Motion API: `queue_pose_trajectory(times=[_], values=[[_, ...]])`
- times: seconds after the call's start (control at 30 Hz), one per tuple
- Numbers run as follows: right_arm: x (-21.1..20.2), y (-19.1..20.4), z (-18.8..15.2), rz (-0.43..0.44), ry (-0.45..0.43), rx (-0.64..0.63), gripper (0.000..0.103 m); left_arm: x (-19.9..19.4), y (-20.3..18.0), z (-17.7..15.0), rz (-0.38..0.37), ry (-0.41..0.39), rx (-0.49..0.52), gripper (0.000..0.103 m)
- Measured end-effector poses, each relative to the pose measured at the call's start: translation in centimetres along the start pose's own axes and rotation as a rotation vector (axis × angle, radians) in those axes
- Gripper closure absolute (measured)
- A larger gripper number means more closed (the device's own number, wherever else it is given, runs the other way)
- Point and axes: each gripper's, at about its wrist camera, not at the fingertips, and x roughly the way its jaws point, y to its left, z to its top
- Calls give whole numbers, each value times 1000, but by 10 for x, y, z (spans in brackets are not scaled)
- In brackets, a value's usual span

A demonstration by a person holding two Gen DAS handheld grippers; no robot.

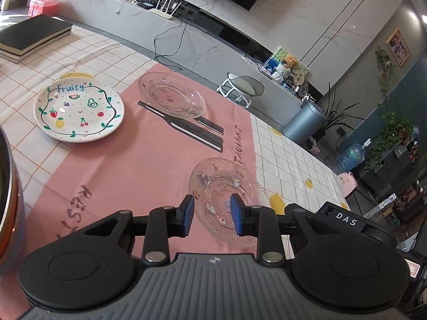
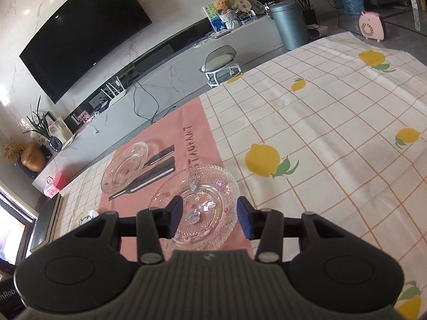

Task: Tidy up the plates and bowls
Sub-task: 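Move both grippers to the rim of a clear glass plate, then close both grippers on the glass plate's rim and lift it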

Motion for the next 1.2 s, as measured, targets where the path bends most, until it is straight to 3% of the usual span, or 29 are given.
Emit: queue_pose_trajectory(times=[0.27,0.5,0.63,1.07,1.2], values=[[39,-15,17,29,79,26,65,45,7,6,50,4,-31,70],[58,-31,15,-7,147,91,65,72,19,14,72,22,-64,70],[61,-32,15,-8,149,95,65,80,19,15,62,37,-59,65],[70,-28,11,22,170,60,74,93,18,14,47,66,-32,65],[71,-30,11,29,171,71,76,96,15,14,41,82,-21,75]])
